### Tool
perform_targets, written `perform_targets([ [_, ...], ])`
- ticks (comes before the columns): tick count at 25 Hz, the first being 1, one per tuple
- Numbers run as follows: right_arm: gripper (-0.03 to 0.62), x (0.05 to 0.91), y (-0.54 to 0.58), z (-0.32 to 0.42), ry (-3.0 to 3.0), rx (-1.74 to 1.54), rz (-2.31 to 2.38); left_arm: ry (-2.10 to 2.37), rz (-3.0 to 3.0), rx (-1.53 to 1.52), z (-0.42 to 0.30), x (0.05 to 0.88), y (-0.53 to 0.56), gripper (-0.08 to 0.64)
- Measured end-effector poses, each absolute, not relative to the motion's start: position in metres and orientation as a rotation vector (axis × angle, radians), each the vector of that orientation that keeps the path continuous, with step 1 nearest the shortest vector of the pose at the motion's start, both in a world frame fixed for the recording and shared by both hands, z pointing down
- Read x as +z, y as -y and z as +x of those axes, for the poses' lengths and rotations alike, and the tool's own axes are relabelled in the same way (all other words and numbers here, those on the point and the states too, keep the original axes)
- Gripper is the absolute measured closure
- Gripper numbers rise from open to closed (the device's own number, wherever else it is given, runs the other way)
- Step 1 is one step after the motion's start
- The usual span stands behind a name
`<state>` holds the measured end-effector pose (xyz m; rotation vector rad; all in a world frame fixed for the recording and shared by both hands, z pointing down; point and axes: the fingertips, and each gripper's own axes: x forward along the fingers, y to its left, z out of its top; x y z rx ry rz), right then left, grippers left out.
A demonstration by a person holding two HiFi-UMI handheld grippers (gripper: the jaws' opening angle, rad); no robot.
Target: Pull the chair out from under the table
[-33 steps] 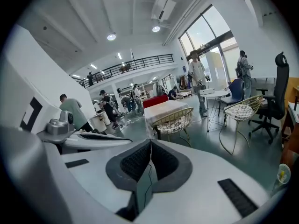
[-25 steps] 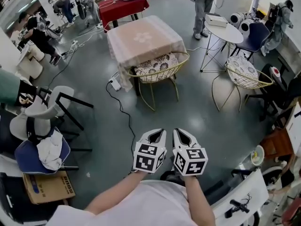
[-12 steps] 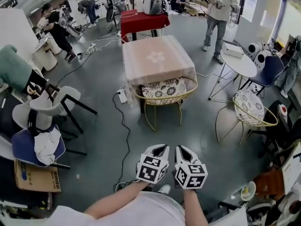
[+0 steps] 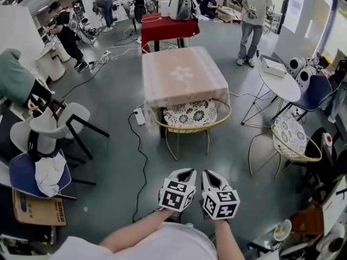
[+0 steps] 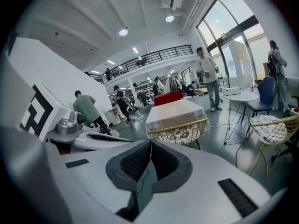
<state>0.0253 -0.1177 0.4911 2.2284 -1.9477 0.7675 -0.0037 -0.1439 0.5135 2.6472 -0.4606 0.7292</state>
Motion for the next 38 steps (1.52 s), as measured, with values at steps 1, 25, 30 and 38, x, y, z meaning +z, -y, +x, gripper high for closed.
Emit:
perform_targets([
  [1,0.589,0.490,0.129,0.032,1.945,0.758,2.223,0.458,2.643,0.724,0.003,0.513,0.155,0.557],
  [25,0.589,0.502,0.281,0.100,1.901,0.606,2.015,0.378,2.645,0.709,0.074,0.518,0.303,0.557],
  [30,0.589,0.511,0.296,0.127,1.942,0.554,1.908,0.417,2.638,0.707,0.093,0.527,0.313,0.557],
  [38,0.588,0.530,0.314,0.166,1.956,0.379,1.625,0.501,2.705,0.724,0.130,0.533,0.336,0.555],
])
